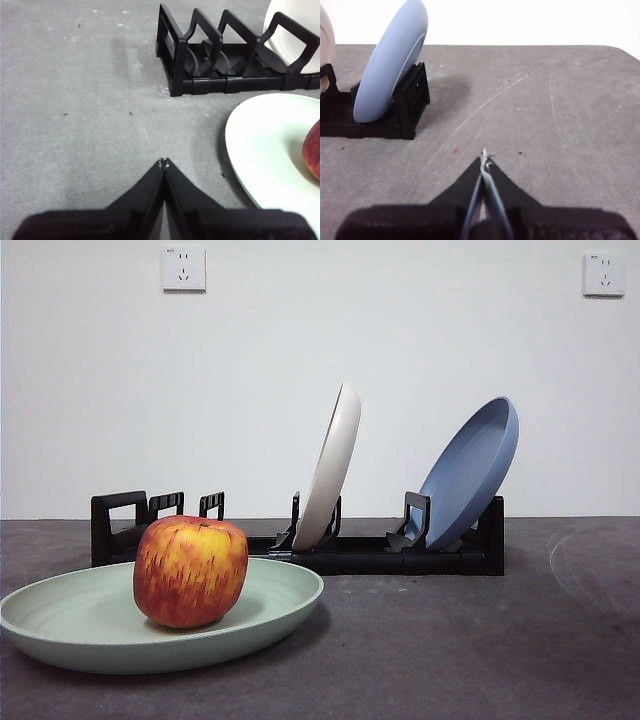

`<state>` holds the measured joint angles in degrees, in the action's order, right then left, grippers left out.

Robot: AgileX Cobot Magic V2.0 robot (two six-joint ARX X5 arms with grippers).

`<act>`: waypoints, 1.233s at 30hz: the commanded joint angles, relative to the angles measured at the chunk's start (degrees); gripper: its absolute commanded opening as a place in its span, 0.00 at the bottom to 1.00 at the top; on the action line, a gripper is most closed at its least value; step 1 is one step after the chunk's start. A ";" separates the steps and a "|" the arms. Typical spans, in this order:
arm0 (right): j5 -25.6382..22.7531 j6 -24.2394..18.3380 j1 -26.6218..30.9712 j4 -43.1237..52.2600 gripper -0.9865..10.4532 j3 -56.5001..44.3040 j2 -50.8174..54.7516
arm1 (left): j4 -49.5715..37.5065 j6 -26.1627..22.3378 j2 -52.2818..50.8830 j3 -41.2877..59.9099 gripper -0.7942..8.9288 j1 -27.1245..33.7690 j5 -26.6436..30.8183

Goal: Take the green plate from the plate rack,put the plate on the table,take the apple from the table,put the apple in the plate

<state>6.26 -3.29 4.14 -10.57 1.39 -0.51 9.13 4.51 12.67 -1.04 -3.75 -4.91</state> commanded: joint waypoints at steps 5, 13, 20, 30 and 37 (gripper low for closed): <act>-0.55 0.07 0.00 0.26 0.09 -0.57 0.07 | -0.66 -0.52 0.11 0.42 0.08 0.17 0.20; -0.70 1.62 0.00 0.35 0.09 -0.55 -0.02 | -0.66 -0.52 0.11 0.42 0.08 0.17 0.20; -0.70 1.62 0.00 0.35 0.09 -0.55 -0.02 | -0.66 -0.52 0.11 0.42 0.08 0.17 0.20; -0.70 1.60 0.00 0.35 0.09 -0.55 -0.02 | -0.66 -0.52 0.11 0.42 0.08 0.17 0.20; -0.70 1.62 0.00 0.35 0.09 -0.55 -0.02 | -0.66 -0.52 0.11 0.42 0.08 0.17 0.20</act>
<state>5.82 -2.33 4.14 -10.59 1.39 -0.51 8.91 4.51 12.75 -1.04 -3.75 -4.91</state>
